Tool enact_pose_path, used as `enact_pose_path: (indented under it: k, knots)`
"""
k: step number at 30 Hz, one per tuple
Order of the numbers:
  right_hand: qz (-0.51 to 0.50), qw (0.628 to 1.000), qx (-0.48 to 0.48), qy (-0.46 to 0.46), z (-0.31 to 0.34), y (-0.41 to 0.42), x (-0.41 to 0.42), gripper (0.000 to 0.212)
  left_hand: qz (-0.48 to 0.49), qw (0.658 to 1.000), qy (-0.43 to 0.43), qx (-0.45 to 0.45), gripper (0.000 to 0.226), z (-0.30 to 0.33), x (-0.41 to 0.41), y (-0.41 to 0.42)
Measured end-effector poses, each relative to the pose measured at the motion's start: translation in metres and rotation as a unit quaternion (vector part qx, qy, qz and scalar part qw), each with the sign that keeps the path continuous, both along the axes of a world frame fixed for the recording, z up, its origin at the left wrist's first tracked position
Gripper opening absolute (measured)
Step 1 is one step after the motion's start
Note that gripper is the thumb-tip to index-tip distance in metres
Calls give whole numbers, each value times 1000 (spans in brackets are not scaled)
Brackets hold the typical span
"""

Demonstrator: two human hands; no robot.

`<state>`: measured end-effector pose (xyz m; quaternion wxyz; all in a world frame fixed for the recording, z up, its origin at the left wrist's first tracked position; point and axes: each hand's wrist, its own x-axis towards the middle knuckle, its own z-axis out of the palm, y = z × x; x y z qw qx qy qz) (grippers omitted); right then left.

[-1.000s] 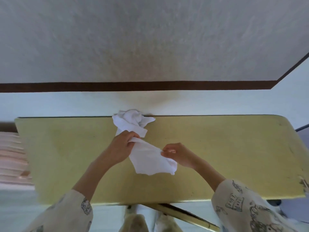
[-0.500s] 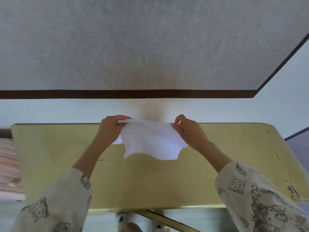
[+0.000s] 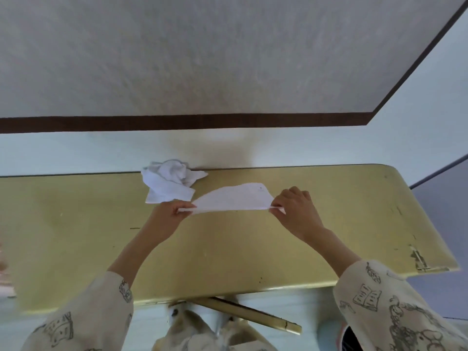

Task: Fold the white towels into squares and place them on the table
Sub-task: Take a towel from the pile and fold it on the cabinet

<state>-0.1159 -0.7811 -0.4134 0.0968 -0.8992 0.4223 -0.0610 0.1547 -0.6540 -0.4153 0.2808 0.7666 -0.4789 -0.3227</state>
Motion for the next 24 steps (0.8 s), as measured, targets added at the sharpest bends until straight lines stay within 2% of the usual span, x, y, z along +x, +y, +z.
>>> enact_pose_path:
  k: [3, 7, 9, 12, 15, 18, 20, 24]
  knots:
    - [-1, 989, 131, 61, -38, 25, -16, 23, -61, 992, 27, 107, 20, -51, -11, 32]
    - [-39, 964, 245, 100, -69, 46, -28, 23, -118, 970, 83, 193, 21, -88, -24, 60]
    - [-90, 946, 305, 56, -77, 49, -30, 22, -106, 966, 104, 214, 20, -96, -25, 62]
    - [-200, 900, 383, -53, -84, 42, -26, 21, -36, 970, 124, 207, 18, -100, -23, 55]
    - [-273, 861, 408, -128, -94, 27, -18, 17, 33, 971, 164, 169, 11, -99, -19, 42]
    - [-326, 839, 402, -165, -105, 14, -10, 8, 88, 961, 218, 143, 10, -103, -18, 30]
    - [-331, 839, 399, -165, -113, 8, -6, 7, 110, 958, 221, 143, 14, -111, -17, 23]
    - [-327, 846, 391, -157, -126, -3, 1, 23, 142, 956, 209, 147, 37, -132, -13, 16]
